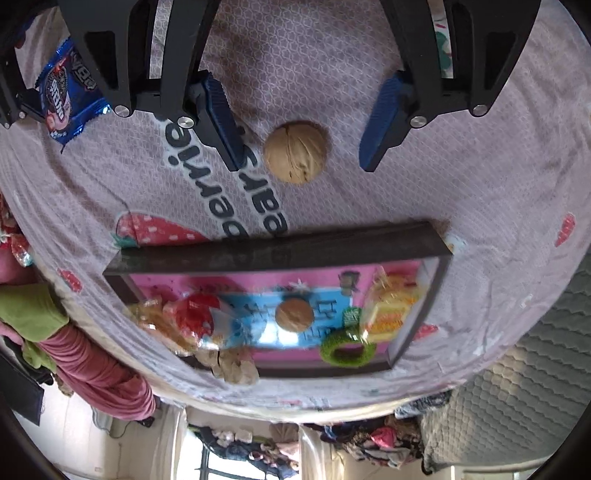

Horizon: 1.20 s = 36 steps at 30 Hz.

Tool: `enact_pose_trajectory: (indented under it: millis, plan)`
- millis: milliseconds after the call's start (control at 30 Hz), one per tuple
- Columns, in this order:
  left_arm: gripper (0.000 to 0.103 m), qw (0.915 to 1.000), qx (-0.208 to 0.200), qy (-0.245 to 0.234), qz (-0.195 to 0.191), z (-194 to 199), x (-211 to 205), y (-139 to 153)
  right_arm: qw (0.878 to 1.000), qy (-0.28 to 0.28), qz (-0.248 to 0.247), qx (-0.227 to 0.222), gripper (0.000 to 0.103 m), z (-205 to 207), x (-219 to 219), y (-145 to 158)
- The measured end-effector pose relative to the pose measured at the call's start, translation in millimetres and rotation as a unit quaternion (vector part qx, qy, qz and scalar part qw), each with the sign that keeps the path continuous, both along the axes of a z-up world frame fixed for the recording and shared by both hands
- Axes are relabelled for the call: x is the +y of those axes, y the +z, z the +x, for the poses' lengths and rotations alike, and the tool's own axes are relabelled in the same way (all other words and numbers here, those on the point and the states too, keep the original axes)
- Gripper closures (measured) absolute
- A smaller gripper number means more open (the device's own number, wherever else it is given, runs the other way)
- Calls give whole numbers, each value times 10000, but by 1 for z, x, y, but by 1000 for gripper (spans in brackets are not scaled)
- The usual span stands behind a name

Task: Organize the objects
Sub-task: 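Grasp the walnut with the left tool while the right tool grasps the blue cookie packet, then lift and carry the walnut and blue cookie packet over the tray with both tools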

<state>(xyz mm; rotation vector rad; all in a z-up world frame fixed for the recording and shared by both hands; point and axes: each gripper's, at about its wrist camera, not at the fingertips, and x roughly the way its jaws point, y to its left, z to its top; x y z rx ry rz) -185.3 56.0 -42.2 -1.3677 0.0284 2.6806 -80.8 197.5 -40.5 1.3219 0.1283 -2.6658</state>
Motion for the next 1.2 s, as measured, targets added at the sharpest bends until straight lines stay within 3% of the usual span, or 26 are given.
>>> enact_pose_trajectory:
  millis: [133,267,300,467,667,800,867,1200]
  plan:
    - [44,9999,-22,-65,78,2,2,-1,10000,-36,7,13,41,2,2,1]
    - [68,9998,-69,-99,130,3,5,-2,10000,42,-25,31,42,3,3,2]
    - [69,9998,-58,-107,127,3,6,-2,10000,53,-32,29,43,3,3,2]
    - [69,9995,-99,-83,296,3,2,0,9999,86,-129,36,45,6,5,6]
    - [69,9998,-9,-63,185,13,-1,5,9996,159,-179,158,45,11,2,17]
    - [69,10000,26,-14,80,27,-2,10,9992,234,-229,239,45,15,-1,24]
    - [69,9998,-44,-11,201,32,-5,11,9990,263,-201,291,45,18,-3,28]
    - [69,9997,243,57,78,78,-7,37,9978,254,-262,551,45,42,-8,53]
